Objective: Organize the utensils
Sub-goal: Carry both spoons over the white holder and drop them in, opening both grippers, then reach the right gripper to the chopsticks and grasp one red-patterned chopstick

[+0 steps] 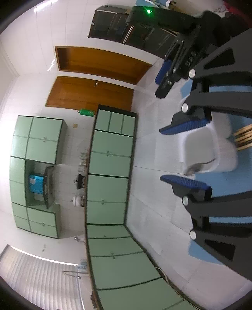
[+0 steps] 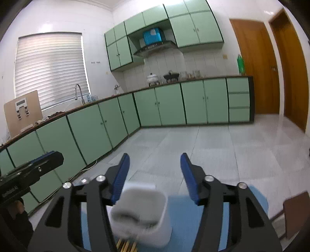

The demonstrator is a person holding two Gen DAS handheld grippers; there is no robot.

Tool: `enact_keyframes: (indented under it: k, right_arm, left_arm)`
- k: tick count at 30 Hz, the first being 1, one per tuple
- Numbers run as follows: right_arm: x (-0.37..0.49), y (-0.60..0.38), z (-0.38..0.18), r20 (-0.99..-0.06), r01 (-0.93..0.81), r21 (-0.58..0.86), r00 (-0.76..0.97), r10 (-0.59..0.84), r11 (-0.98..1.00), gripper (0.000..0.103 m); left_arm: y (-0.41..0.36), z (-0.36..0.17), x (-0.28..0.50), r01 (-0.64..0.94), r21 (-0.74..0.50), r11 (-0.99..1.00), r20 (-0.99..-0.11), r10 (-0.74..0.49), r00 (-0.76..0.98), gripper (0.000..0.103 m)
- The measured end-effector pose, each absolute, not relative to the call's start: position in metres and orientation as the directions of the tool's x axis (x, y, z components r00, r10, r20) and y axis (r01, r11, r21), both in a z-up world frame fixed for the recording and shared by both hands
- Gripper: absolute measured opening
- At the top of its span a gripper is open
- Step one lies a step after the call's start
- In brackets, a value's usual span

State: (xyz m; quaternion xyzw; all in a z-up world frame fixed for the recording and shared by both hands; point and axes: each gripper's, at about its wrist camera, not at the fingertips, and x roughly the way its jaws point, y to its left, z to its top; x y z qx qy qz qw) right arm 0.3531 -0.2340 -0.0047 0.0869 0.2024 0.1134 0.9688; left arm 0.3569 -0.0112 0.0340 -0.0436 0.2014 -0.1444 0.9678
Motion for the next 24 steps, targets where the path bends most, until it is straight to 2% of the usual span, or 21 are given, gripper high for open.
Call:
enact_keyframes:
  k: [2,7,14,24]
  right_arm:
    - [0.331,-0.236,-0.008,-0.417,-0.179,0.231,0.87,0.263,0.956,0.067]
    - [0.265,-0.226,-0.034,-0.536,-0.19,0.218,0.796,0.281,0.957,0.074]
    - [0.191,-0.2,-0.089,-0.7,-0.184,0.178,0.667,0.256,0.967,0.074]
    - [0.139,-0.161,-0.122,-0.775,-0.249,0.123,0.581,0.25,0.961,0.07]
  left_arm:
    - [-0.009,0.03,0.334,0.254,-0.141,0.957,-0.41,-0.29,0.865,0.054]
    - [-0.005,-0.004,0.283,0.231,-0.146,0.962,-0.522,-0.274,0.808,0.059]
    - [-0.015,-0.072,0.22,0.225,-0.101,0.969,-0.694,-0.231,0.682,0.059]
    - [-0.015,-0.112,0.174,0.196,-0.104,0.975,-0.767,-0.204,0.609,0.059]
